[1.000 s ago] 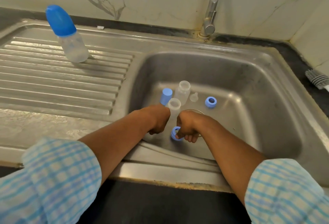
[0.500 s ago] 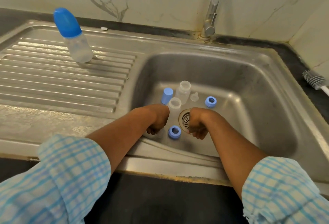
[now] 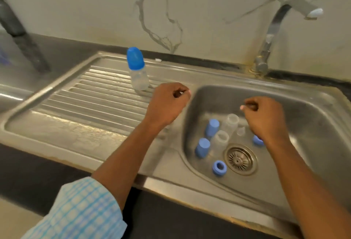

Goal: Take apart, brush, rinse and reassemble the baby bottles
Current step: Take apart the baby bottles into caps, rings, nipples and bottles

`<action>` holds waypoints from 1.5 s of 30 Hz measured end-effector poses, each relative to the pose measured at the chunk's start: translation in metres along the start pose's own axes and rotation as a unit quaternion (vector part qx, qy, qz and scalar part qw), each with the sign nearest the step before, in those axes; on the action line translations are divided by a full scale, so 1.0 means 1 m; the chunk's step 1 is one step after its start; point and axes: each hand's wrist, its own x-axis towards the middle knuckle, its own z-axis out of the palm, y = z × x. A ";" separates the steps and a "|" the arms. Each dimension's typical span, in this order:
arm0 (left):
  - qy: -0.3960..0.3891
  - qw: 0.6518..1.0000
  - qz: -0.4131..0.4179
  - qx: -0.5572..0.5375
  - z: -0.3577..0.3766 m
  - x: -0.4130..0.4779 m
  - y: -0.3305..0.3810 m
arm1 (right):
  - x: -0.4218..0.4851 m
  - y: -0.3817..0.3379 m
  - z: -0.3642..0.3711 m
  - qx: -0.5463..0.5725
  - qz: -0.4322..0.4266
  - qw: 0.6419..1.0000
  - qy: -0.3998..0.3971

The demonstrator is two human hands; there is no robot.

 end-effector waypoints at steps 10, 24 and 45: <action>0.260 0.954 -0.136 0.057 -0.067 0.036 -0.053 | 0.033 -0.143 0.104 0.119 -0.149 0.973 -0.133; 0.205 0.969 -0.135 0.015 -0.068 0.057 -0.075 | 0.036 -0.188 0.174 0.190 -0.117 0.959 -0.174; -0.061 0.996 0.033 -0.050 0.072 -0.021 0.051 | -0.006 -0.025 -0.029 0.165 -0.065 0.983 -0.047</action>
